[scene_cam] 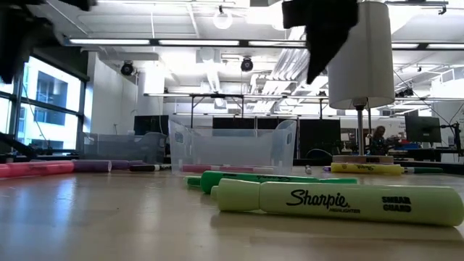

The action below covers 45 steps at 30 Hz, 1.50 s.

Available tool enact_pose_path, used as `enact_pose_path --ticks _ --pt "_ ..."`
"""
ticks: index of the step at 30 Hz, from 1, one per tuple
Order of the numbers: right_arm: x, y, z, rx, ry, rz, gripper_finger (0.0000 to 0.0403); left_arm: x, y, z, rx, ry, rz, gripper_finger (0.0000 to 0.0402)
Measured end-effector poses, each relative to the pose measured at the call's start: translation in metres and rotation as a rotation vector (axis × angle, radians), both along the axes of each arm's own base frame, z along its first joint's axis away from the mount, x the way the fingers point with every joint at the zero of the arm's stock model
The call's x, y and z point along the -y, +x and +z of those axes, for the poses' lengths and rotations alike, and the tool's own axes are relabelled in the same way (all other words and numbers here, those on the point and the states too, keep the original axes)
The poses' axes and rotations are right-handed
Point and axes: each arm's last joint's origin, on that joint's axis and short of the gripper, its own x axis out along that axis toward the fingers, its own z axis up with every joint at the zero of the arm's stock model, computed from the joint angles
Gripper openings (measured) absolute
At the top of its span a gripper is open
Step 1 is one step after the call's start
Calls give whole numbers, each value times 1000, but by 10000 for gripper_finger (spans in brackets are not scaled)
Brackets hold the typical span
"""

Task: Pick & Place Markers
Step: Put the violet highlighter into the black bin

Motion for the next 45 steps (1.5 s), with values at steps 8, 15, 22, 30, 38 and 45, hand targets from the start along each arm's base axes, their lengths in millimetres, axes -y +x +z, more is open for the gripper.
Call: enact_pose_path --ticks 8,15,22,30,38,45 --pt "-32 -17 14 68 24 -67 45 44 -21 -14 -12 -21 -93 140" --pt "-69 -25 13 134 72 -155 42 69 -38 -28 -72 -29 -136 140" --pt "-108 -39 14 220 130 -244 51 90 -48 -42 -106 -55 -177 140" --pt "-149 -60 14 328 215 -343 51 104 -56 -63 -147 -1 -221 140" --pt "-175 -78 13 392 276 -384 50 110 -54 -92 -259 49 -223 140" --pt "-178 -81 13 412 234 -352 40 113 -53 -98 -282 34 -212 131"
